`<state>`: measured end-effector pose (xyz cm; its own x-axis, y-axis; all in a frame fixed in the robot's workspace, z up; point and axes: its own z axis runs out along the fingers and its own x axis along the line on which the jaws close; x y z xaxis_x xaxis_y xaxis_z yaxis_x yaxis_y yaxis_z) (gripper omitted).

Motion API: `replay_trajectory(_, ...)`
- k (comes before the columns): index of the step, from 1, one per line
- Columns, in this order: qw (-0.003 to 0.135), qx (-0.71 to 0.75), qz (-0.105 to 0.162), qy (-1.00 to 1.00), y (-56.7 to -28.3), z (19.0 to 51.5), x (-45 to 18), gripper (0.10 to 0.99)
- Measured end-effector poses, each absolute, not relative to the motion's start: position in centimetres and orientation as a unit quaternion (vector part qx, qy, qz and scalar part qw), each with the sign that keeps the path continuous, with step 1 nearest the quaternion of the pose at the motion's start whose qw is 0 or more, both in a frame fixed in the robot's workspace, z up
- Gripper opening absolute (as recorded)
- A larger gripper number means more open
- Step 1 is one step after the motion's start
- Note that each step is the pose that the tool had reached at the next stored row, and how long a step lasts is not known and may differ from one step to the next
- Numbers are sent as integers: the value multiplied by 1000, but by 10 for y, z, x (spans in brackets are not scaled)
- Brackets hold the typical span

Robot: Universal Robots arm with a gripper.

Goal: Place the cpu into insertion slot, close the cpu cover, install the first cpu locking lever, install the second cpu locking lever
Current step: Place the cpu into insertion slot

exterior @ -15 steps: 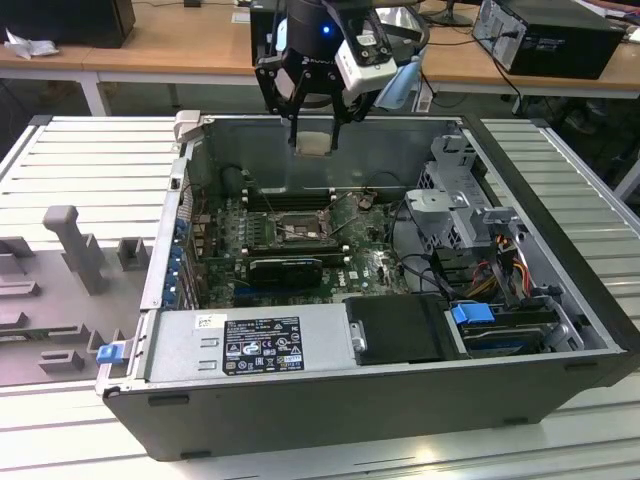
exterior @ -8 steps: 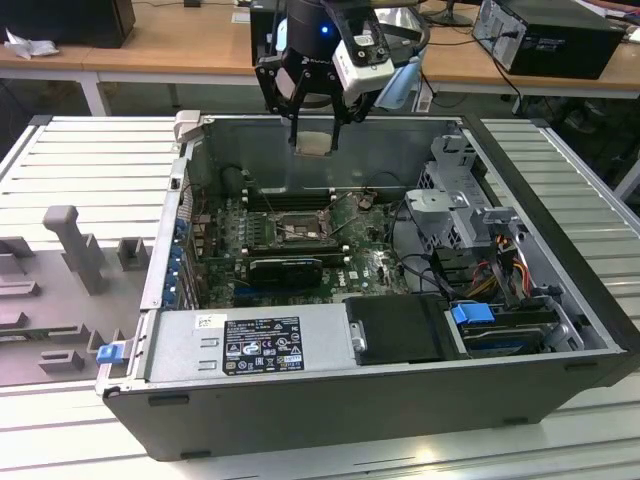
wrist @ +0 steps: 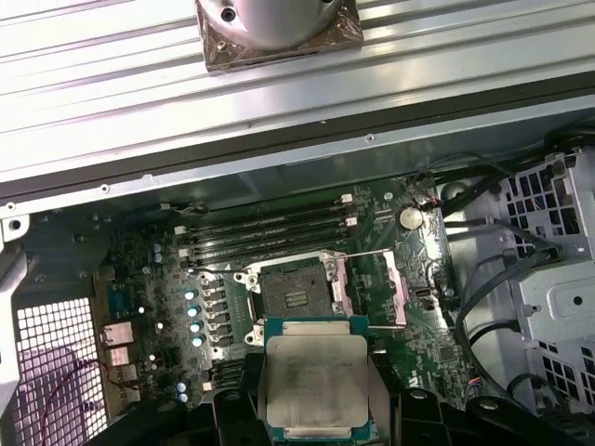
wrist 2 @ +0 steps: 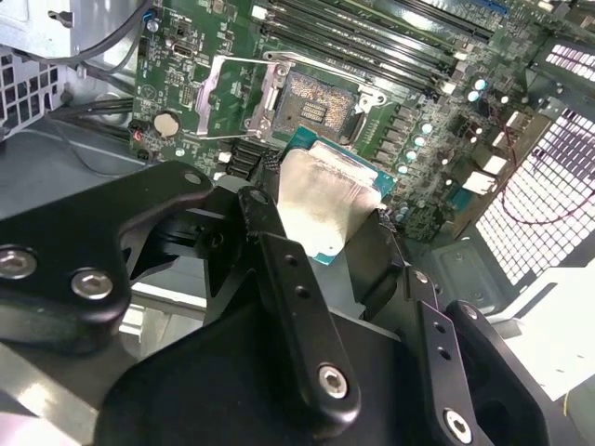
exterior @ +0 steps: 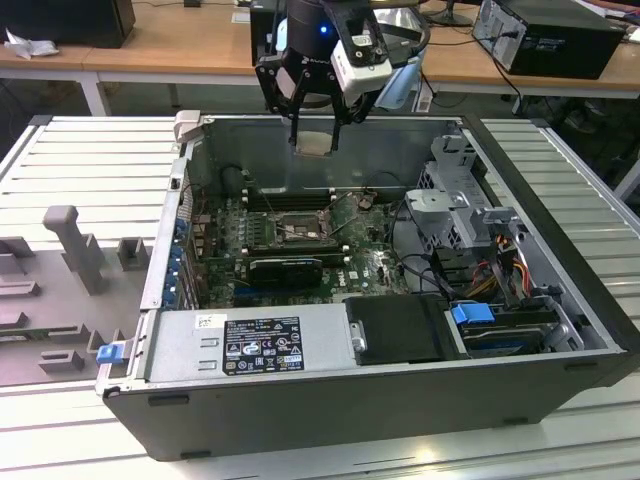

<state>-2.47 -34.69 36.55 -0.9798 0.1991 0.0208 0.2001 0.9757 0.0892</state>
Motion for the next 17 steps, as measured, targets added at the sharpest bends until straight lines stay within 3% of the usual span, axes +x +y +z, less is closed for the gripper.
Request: replay_trajectory(17, 4, -134, -46, -990, -347, 365, -25, 529)
